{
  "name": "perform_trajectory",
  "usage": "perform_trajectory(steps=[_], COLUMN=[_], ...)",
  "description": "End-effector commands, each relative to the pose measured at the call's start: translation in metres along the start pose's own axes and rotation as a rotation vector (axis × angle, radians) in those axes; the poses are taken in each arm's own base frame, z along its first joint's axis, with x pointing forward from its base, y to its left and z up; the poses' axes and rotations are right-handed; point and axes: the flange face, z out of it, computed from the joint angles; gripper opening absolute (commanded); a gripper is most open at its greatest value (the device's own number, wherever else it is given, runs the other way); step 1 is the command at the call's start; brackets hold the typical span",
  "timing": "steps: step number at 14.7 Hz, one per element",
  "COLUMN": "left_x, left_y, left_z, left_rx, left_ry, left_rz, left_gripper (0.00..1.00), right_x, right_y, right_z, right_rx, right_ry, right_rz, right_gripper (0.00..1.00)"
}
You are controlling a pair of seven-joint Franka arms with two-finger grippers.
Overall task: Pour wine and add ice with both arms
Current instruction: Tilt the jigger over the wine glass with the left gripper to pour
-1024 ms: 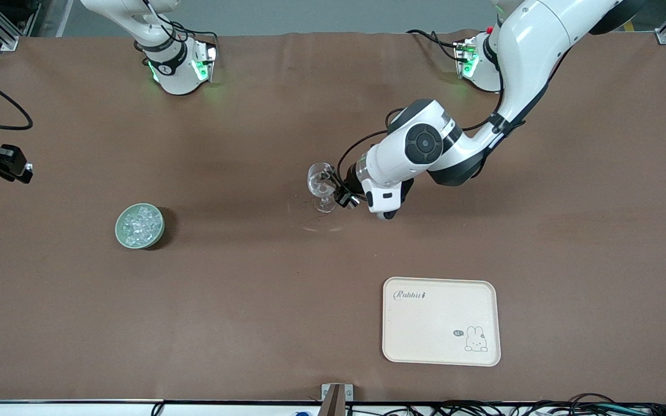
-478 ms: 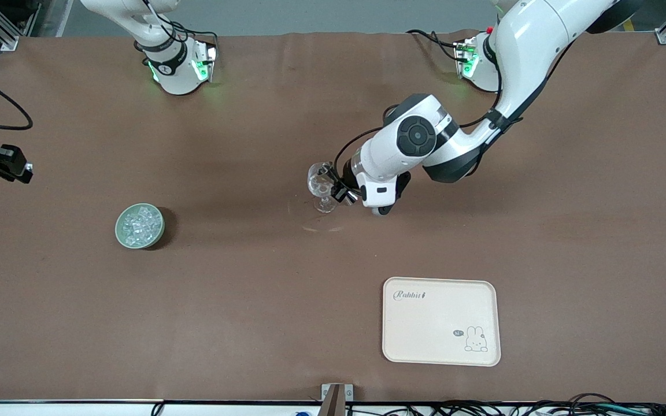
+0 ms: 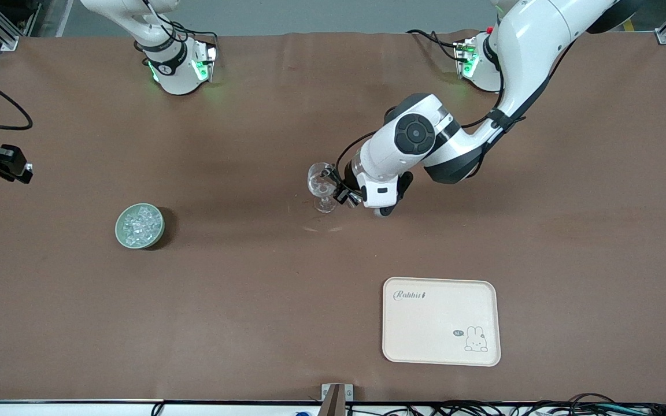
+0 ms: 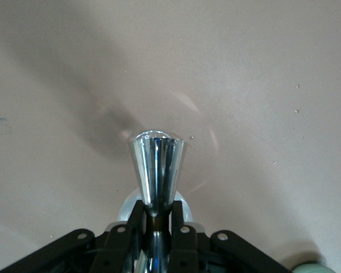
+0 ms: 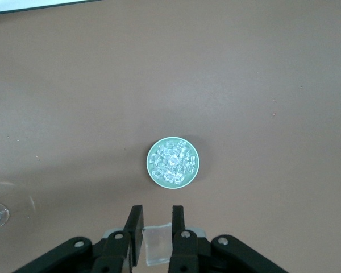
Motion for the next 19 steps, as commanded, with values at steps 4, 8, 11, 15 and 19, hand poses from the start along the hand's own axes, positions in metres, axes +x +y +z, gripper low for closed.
perform_trajectory(steps=[4,8,11,15,19], left_x=[-0.0168,-0.0161,-0.0161,-0.0163,-0.0158], left_y=[-0.002,-0.0021,-0.0028,-0.0037,-0.001], left_z=[-0.0036,-0.0032,-0.0023,-0.0022,-0.0101], left_rx=[0.003,0.001,0.003,0.011,0.003], left_ry=[0.042,0.073,0.095,0.11,0.083], left_rz=[0.024,0.023,0.023,0.033,0.009], left_gripper=[0.01,0.01,0.01,0.01,0.01], right_x=[-0.0065,-0.0067,-0.0063,-0.0064,-0.0063], right_y=[-0.0013,-0.003,-0.0031,-0.0039,-0.0039], right_z=[-0.0039,-0.0039,-0.003,-0.0042,-0.0043], right_rx=[0.013,0.014,0.013,0.014,0.014], right_ry=[0.012,0.012,0.01,0.015,0.016], right_rz=[0.009,0.006,0.006,0.004,0.004], right_gripper=[0.01,0.01,0.01,0.01,0.01])
